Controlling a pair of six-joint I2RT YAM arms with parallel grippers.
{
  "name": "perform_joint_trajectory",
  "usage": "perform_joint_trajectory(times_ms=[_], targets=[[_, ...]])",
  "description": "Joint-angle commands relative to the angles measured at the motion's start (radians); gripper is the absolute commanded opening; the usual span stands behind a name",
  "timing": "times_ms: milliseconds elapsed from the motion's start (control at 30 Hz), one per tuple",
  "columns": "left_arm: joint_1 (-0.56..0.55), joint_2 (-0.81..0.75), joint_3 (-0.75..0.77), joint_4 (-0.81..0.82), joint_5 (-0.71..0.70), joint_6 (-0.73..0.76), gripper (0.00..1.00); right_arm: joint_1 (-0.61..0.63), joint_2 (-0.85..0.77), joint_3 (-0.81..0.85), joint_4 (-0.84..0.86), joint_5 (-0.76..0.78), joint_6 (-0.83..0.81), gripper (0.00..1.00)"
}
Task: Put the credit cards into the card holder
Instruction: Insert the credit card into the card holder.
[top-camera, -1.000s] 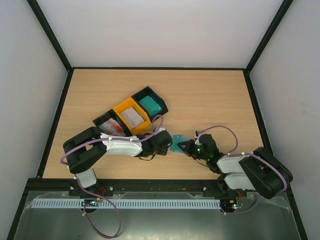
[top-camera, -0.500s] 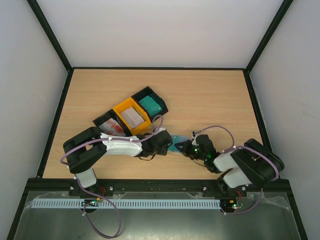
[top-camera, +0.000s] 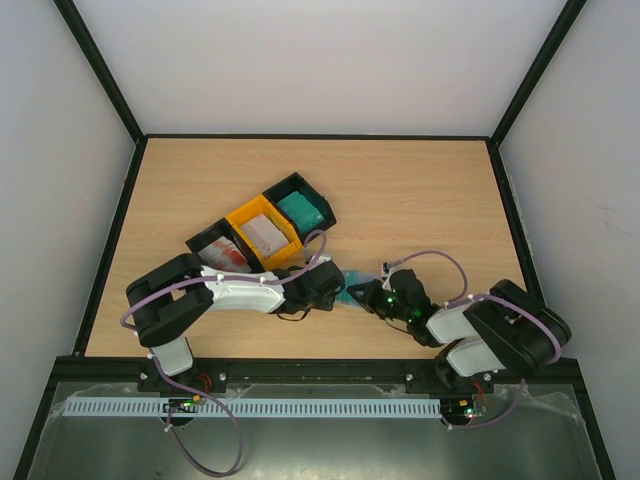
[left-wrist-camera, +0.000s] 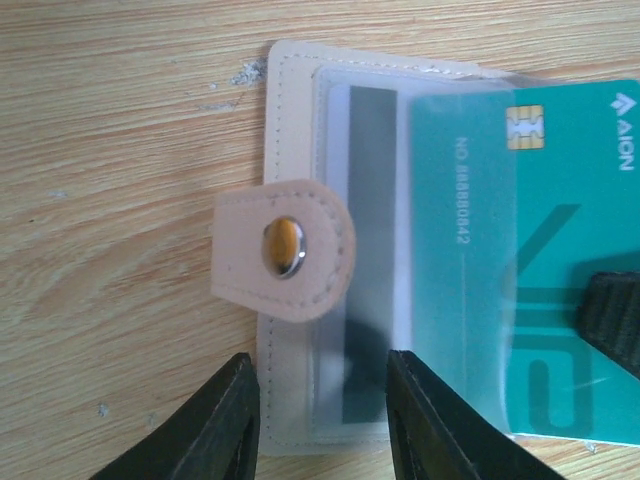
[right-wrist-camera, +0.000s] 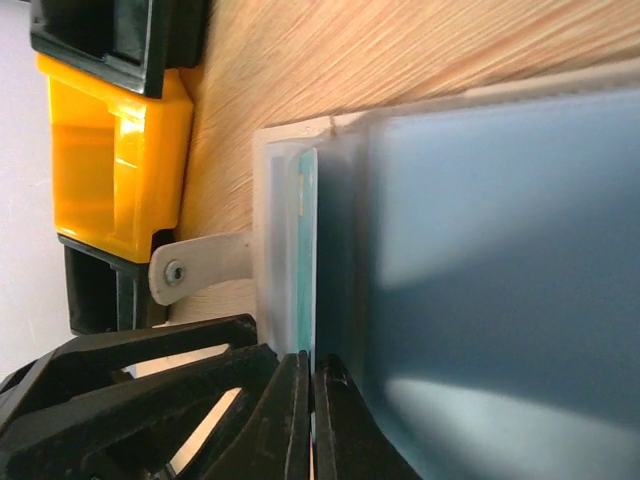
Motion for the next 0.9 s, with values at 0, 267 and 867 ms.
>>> perform_joint_trajectory(times_ms=[0,267,867], targets=[[-0.003,0.017,-0.006,-0.048,-0.013,0.004,0.35,0.004,-0.078,-0.008,-0.126,0.039,-0.015,0.02],[0.0,0.029,-0.014,-0.051,-0.012,0.005,0.28,-0.022,-0.097,-0.005,-0.231,0.049,-0.058,0.02],[0.002,0.049,-0.013,-0.06,-0.006,0.001,0.18,-0.023,-0.138,-0.018,-0.311,0.118,-0.06,0.02]])
